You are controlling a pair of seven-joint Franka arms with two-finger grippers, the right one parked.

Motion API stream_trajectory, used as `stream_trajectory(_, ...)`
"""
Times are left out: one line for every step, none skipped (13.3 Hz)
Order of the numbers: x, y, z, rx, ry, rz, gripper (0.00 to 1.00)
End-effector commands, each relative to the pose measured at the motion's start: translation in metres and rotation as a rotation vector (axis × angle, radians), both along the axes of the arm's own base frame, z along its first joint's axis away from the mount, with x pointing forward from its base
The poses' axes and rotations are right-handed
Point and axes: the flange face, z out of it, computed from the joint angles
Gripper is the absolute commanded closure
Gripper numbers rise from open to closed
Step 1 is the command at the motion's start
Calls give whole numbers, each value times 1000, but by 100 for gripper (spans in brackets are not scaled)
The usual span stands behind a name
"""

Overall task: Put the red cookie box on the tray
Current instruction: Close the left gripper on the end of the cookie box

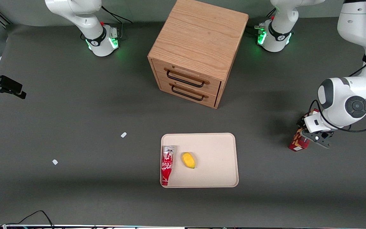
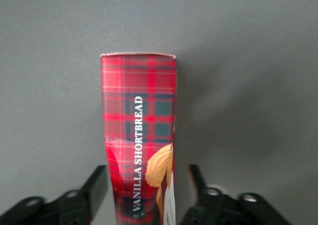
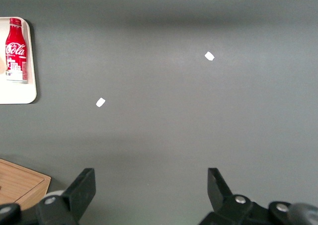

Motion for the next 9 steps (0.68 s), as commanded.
stream_trajectory(-3,-1,-3,-3,-2,-12,79)
stream_trajectory(-4,0,-3,-2,4,-10,90)
stream_trajectory(-5,0,-3,-2,12,-10,100)
stream_trajectory(-4,1,-2,-3,15,-7,100)
stream_trajectory(-4,1,0,-1,12,-5,100)
stream_trajectory(-2,2,5,-1,1,1,100)
stream_trajectory(0,1,12,0,-4,20,100)
stream_trajectory(2,1,26,2,3,56,100)
stream_trajectory(8,-2,45,6,21,89,100)
